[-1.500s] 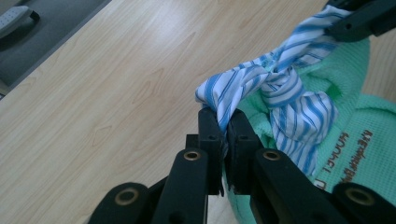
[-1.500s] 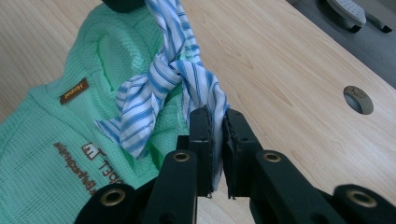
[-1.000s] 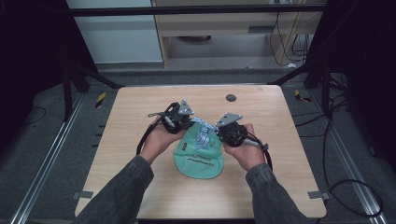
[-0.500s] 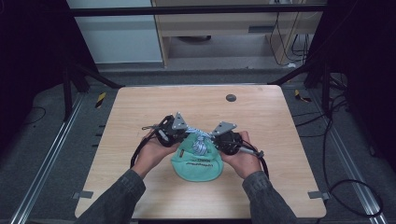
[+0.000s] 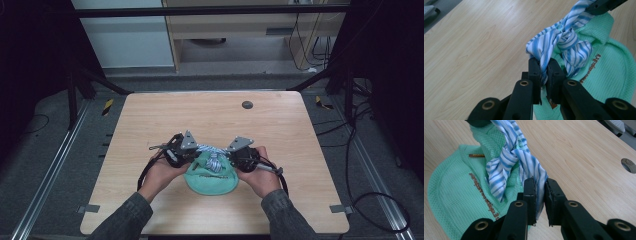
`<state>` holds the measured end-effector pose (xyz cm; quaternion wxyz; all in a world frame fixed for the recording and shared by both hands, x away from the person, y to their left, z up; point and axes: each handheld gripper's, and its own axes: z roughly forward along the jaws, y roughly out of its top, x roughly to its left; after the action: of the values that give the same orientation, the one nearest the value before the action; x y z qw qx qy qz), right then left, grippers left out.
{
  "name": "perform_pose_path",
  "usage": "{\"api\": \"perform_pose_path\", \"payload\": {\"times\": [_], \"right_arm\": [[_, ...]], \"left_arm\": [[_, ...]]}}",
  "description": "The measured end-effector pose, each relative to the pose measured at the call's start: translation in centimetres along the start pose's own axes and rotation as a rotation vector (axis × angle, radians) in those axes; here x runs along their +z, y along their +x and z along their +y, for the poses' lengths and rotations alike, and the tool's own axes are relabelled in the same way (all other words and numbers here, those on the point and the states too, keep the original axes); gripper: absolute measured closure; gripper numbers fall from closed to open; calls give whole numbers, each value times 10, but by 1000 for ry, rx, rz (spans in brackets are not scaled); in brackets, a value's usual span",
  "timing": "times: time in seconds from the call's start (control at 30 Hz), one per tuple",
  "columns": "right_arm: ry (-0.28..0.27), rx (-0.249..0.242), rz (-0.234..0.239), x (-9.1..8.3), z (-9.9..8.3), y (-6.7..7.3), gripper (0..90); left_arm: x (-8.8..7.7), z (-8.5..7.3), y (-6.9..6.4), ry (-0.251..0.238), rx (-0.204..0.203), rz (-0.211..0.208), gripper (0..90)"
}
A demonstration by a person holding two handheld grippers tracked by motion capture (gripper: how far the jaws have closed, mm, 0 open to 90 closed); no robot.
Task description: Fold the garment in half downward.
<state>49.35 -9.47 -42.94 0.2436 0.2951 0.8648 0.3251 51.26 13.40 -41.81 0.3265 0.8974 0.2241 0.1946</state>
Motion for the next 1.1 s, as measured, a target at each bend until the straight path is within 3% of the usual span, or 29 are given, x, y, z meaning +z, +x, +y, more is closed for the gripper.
{"api": "perform_pose_path", "payload": {"times": [0.4,1.1], "right_arm": [[12,-16,37,-2,-5,7,817],[19,-51,79,-8,-15,27,802]], "left_arm": [[-9,-14,-8,1,-33,-40,862],[-13,-41,-27,7,-37,-91,869]]}}
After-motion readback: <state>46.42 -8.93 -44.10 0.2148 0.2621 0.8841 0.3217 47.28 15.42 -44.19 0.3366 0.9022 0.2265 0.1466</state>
